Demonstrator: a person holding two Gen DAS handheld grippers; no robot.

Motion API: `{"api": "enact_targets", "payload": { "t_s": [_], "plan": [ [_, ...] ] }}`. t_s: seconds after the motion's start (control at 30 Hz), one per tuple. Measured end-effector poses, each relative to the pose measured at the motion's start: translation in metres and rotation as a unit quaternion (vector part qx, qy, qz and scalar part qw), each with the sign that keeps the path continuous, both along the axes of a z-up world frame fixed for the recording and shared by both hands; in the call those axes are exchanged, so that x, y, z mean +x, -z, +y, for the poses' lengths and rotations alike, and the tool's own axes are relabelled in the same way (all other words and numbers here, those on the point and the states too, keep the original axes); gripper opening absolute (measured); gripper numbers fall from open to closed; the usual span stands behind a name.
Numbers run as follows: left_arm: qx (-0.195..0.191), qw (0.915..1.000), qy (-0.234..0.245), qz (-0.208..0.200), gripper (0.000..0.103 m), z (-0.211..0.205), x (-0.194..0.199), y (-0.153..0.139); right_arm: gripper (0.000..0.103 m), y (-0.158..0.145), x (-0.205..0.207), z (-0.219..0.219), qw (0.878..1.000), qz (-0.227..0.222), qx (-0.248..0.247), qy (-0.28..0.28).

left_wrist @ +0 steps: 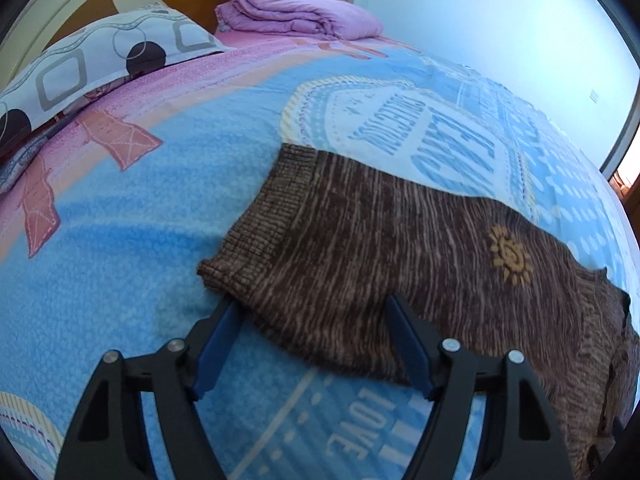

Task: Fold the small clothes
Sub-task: 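Move the left tool to the other sleeve and grasp its cuff, then lift and fold the held sleeve across the sweater body with the left tool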

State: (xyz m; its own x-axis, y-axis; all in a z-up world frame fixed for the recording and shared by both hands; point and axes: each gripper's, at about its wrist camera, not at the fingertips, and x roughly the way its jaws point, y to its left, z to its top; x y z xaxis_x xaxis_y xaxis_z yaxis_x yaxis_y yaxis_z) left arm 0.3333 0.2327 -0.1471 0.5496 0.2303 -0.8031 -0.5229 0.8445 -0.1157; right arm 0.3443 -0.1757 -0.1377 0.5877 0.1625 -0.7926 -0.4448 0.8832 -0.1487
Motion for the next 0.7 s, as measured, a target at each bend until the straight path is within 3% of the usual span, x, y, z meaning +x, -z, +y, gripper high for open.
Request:
{"api": "enact_targets", "payload": {
  "t_s": [0.07,0.13,0.2,0.3,0.4,0.7],
  "plan": [
    [0.004,1.0000,-0.002,0.001,0.071,0.000,0.001,0.000,0.081,0.000,-0.001,0.001,1.000,-0.001,-0.001,0.000],
    [0.001,1.0000,0.007,-0.006,0.056,-0.001,0.001,-0.002,0.081,0.000,-0.001,0.002,1.000,-0.003,-0.004,0.001],
    [-0.010,0.9996,0.021,-0.016,0.028,-0.001,0.001,-0.003,0.082,0.001,-0.001,0.004,1.000,-0.006,-0.009,0.002],
    [-0.037,0.9984,0.031,-0.028,0.013,0.004,0.001,-0.003,0.082,0.001,-0.002,0.005,1.000,-0.008,-0.013,0.002],
    [-0.058,0.9971,0.034,-0.036,0.010,0.006,0.001,-0.005,0.082,0.001,-0.001,0.004,1.000,-0.008,-0.010,0.003],
    [-0.060,0.9941,0.062,-0.066,0.008,-0.002,0.001,-0.032,0.082,0.001,-0.001,0.004,1.000,-0.009,-0.009,0.004]
  ]
}}
